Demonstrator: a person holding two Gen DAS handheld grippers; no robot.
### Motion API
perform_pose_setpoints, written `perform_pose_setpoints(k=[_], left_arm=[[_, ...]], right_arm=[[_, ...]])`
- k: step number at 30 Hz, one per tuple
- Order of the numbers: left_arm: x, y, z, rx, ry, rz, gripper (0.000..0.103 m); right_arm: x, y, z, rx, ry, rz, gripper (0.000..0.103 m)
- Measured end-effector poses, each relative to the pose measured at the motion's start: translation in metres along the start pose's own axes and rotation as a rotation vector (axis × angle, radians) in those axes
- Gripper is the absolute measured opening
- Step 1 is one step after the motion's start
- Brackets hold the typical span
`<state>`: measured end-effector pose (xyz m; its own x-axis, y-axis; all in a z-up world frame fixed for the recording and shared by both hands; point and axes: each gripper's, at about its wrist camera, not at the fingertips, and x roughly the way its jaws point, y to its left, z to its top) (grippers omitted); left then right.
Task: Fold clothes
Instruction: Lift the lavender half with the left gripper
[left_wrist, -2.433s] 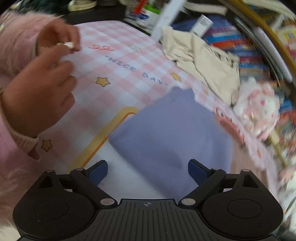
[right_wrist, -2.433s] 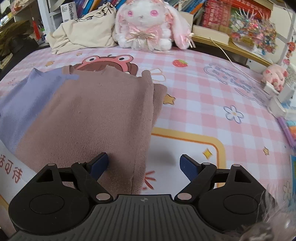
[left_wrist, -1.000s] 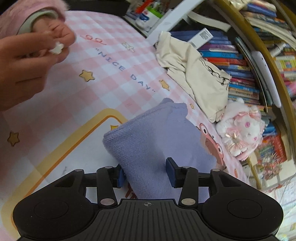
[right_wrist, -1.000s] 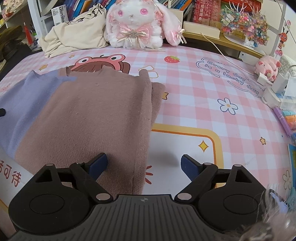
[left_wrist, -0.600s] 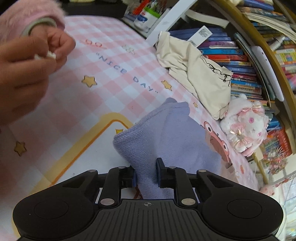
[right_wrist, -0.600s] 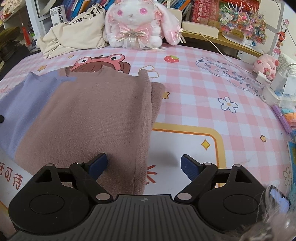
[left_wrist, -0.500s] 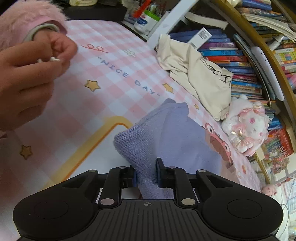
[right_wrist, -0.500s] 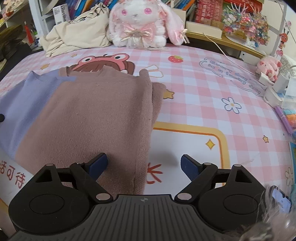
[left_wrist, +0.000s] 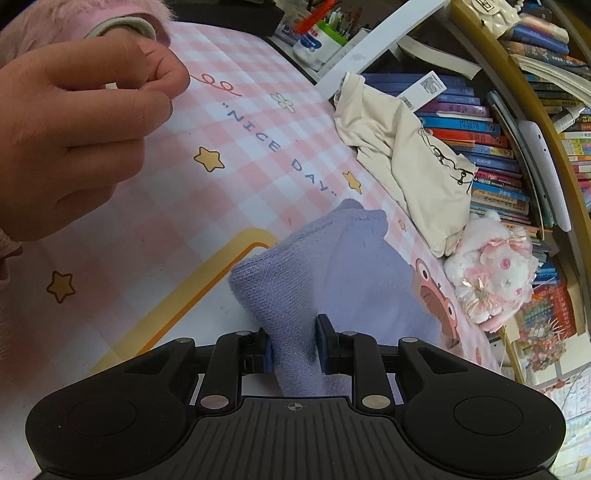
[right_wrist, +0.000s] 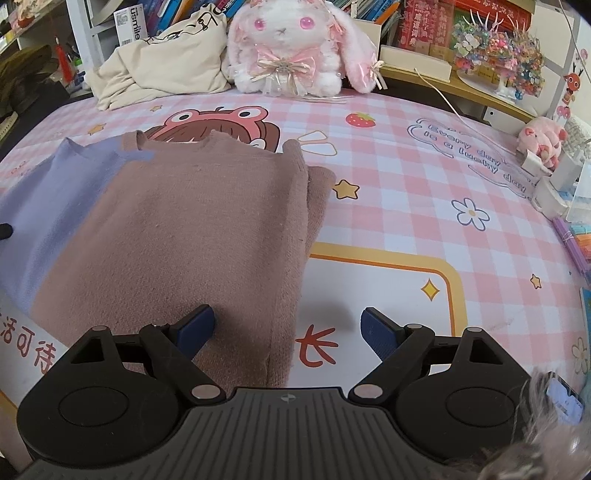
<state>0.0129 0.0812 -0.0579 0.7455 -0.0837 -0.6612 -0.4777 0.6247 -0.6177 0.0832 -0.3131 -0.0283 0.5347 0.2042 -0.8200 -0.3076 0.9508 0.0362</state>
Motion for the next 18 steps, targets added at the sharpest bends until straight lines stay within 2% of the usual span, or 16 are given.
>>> perform_pose_setpoints(k=[11, 18], left_arm=[[0.0, -0.001, 0.0, 0.02, 0.0, 0.004, 0.023], [-0.005, -0.011, 0.0, 0.091, -0.015, 0.009, 0.013]], right_arm=[[-0.001, 0.0, 0.0, 0.013, 0.0, 0.003, 0.086], [0.0, 0.0, 0.0, 0.022, -0.001, 0.007, 0.086]])
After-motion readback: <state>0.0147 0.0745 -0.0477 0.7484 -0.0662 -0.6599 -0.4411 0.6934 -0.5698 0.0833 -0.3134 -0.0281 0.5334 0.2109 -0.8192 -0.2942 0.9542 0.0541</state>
